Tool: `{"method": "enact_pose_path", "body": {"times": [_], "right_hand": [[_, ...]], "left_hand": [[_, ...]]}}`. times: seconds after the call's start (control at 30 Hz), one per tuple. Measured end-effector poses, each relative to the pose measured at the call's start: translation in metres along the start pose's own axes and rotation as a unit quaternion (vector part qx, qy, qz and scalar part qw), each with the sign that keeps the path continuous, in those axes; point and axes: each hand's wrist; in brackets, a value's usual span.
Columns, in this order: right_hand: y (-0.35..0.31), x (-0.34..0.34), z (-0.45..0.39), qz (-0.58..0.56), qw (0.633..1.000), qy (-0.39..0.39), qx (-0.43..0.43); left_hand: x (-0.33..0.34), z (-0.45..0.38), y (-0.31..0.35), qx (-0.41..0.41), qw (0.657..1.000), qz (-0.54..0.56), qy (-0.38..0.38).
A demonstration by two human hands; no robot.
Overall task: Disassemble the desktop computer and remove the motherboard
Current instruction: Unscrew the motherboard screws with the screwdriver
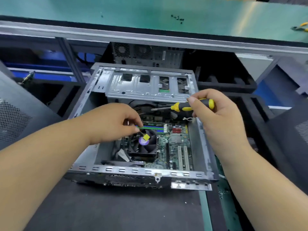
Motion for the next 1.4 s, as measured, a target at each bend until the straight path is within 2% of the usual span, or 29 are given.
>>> {"method": "enact_pose_path", "body": {"times": [0.13,0.33,0.43,0.57,0.73,0.83,1.0,1.07,1.13,1.23,1.4], "right_hand": [[-0.002,0.021,-0.005,-0.044,0.999,-0.007,0.012],[-0.001,0.038,-0.002,0.028,0.999,0.0,0.019],[0.0,0.041,-0.001,0.029,0.999,-0.029,0.029],[-0.002,0.047,0.0,-0.034,0.996,-0.084,0.02],[-0.006,0.057,0.0,-0.052,0.978,-0.201,-0.005],[-0.009,0.062,-0.003,-0.034,0.96,-0.279,-0.002],[-0.011,0.076,-0.01,0.036,0.938,-0.345,-0.018],[-0.011,0.084,-0.011,0.061,0.922,-0.383,-0.028],[-0.01,0.093,-0.011,0.109,0.901,-0.417,-0.052],[-0.008,0.106,-0.01,0.176,0.873,-0.441,-0.113],[-0.003,0.121,-0.008,0.244,0.837,-0.462,-0.16]], "left_hand": [[-0.004,0.001,-0.021,-0.001,0.994,-0.099,-0.053],[0.002,-0.022,-0.025,0.055,0.977,-0.181,-0.102],[0.006,-0.033,-0.026,0.068,0.976,-0.179,-0.099],[0.013,-0.04,-0.033,0.075,0.975,-0.185,-0.095],[0.016,-0.047,-0.04,0.091,0.971,-0.219,-0.023],[0.018,-0.051,-0.043,0.082,0.979,-0.189,-0.013],[0.023,-0.055,-0.048,0.06,0.989,-0.138,-0.009],[0.021,-0.057,-0.049,0.053,0.994,-0.096,-0.007],[0.017,-0.059,-0.051,0.045,0.998,-0.032,0.025],[0.011,-0.059,-0.053,0.023,0.994,0.069,0.08],[0.009,-0.057,-0.053,0.017,0.992,0.104,0.068]]}}
Point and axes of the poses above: each hand's wrist, its own z-axis away from the middle knuckle, its own x-axis out of the palm, y = z × x, and after that the axes turned 4 degrees about z, right-handed
